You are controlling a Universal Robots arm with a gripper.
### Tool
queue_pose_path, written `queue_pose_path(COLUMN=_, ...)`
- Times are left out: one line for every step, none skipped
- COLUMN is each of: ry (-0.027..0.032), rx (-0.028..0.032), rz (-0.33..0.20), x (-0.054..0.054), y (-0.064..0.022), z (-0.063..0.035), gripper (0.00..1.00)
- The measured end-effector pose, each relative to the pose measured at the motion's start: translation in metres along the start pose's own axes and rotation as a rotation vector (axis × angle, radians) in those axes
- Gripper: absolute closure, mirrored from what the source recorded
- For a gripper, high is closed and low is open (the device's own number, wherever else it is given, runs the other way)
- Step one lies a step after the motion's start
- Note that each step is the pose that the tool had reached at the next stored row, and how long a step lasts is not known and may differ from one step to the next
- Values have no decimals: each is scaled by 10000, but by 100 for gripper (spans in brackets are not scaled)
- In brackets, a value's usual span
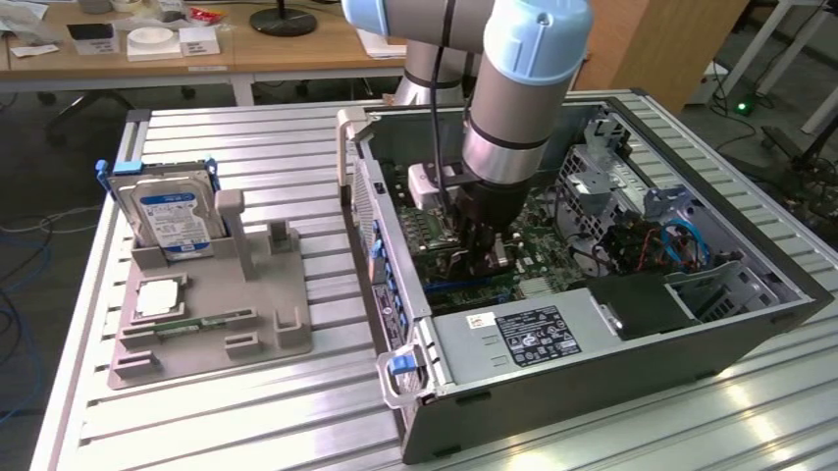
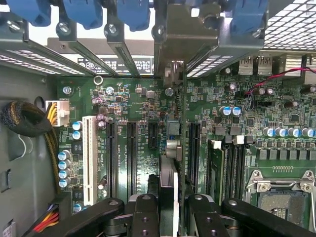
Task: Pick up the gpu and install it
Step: 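Insert the gpu into the slot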
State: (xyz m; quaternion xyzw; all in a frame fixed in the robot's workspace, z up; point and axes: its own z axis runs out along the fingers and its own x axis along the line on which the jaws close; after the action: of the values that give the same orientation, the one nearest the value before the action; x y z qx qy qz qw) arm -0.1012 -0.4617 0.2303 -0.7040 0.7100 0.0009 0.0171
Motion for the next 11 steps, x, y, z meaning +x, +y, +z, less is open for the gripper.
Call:
queue_pose_path(ry=0, rx=1, rz=0, x=0, y=0, z=3, gripper=73)
queue_pose_path(ry=-1, rx=1, rz=0, x=0, y=0, z=7, gripper=73)
queue_pose_path(ry=0, rx=0, rz=0, x=0, y=0, z=10, gripper=73)
queue_pose_path(ry=0, rx=0, rz=0, x=0, y=0, z=13, gripper=73)
queue_pose_path(ry=0, rx=0, rz=0, x=1, y=0, z=17, gripper=73)
queue_pose_path(ry=0, rx=0, rz=0, x=1, y=1, z=21, gripper=73)
queue_pose_path(ry=0, rx=0, rz=0, x=1, y=1, z=25, gripper=73)
queue_pose_path(ry=0, rx=0, rz=0, x=1, y=1, z=29, gripper=73)
queue_pose_path(ry=3, rx=-2, rz=0, x=1, y=1, z=31, gripper=73)
queue_pose_path(ry=5, rx=-3, rz=0, x=1, y=1, z=34, gripper=73)
queue_pose_path(ry=6, rx=-3, rz=0, x=2, y=1, z=37, gripper=73)
